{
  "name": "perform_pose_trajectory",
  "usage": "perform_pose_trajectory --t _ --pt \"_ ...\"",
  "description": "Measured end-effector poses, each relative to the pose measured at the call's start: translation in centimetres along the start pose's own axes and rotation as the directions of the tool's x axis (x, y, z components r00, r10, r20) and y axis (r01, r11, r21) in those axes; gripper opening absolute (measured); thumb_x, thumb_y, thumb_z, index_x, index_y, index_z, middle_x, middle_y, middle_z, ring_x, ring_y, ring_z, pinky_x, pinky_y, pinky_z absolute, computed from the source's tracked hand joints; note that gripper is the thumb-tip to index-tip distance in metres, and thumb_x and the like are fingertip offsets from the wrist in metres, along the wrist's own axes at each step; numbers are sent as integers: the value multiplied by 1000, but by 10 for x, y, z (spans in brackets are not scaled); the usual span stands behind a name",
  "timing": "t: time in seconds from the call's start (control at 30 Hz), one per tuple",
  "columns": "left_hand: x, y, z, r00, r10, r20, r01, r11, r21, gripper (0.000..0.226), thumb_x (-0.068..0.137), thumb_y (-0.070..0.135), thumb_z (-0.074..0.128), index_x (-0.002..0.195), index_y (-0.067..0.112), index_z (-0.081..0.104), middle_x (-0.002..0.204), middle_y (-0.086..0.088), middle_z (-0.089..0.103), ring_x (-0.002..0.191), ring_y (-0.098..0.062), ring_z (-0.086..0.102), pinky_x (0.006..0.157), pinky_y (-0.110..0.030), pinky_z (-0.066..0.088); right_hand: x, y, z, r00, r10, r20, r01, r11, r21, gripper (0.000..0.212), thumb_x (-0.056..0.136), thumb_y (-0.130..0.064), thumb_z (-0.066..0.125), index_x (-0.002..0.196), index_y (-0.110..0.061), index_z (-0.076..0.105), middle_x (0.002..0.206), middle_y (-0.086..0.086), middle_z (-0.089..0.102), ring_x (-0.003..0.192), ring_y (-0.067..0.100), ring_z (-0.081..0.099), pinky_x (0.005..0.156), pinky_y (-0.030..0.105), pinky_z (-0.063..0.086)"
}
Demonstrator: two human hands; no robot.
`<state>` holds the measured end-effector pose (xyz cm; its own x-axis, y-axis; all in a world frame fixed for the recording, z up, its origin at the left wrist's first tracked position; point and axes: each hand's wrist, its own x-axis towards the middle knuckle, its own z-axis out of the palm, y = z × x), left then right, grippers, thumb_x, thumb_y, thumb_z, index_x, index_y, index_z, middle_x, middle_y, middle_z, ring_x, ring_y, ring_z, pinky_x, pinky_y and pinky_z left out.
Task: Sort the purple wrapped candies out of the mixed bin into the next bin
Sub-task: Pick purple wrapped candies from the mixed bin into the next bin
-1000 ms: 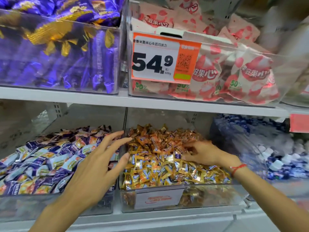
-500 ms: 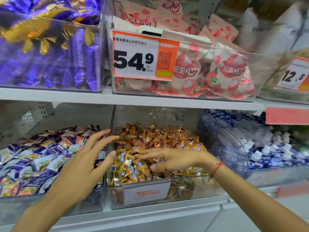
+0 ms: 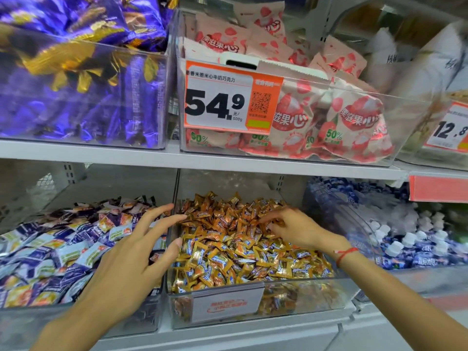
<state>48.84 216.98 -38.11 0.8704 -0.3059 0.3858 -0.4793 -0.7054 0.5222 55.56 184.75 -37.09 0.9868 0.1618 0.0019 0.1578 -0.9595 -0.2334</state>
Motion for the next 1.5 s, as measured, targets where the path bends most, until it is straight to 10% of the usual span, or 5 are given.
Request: perform_pose_trajectory --t 0.3,0.7,0.83,1.1,1.5 --pt "4 -5 1 1000 -7 6 7 1000 -10 50 73 82 12 121 74 24 139 50 6 91 18 51 64 -18 48 58 -1 27 986 81 145 -11 903 -430 31 91 -35 59 98 -6 67 93 5 63 83 24 60 71 30 48" --pt "5 -7 8 999 10 -36 -10 1000 -7 60 75 77 16 128 59 38 137 47 14 113 6 45 84 -28 44 -18 -8 -22 907 -205 367 -80 773 630 34 103 -24 41 101 6 57 105 2 71 94 12 66 91 29 48" --pt "10 7 13 979 69 -193 -80 996 -48 54 84 72 30 126 47 53 138 30 39 129 8 28 108 -28 24 -39 -50 -27 911 -300 281 -39 617 786 24 101 -23 44 98 -2 56 92 -1 69 80 9 64 91 32 51" --pt "10 32 12 857 -216 -467 -58 861 -505 18 87 36 62 105 37 69 101 18 70 98 0 63 85 -19 49 -34 -153 -5 989 -116 -92 135 450 883 22 92 -31 60 99 -15 72 84 0 74 77 8 67 73 17 53" --pt "15 -28 -12 936 -127 -329 179 975 131 47 97 44 41 125 14 62 123 -3 65 116 -24 56 97 -39 43 -21 -59 -8 999 41 9 -41 885 465 23 96 -25 58 118 -27 64 129 -5 62 115 9 58 103 28 43"
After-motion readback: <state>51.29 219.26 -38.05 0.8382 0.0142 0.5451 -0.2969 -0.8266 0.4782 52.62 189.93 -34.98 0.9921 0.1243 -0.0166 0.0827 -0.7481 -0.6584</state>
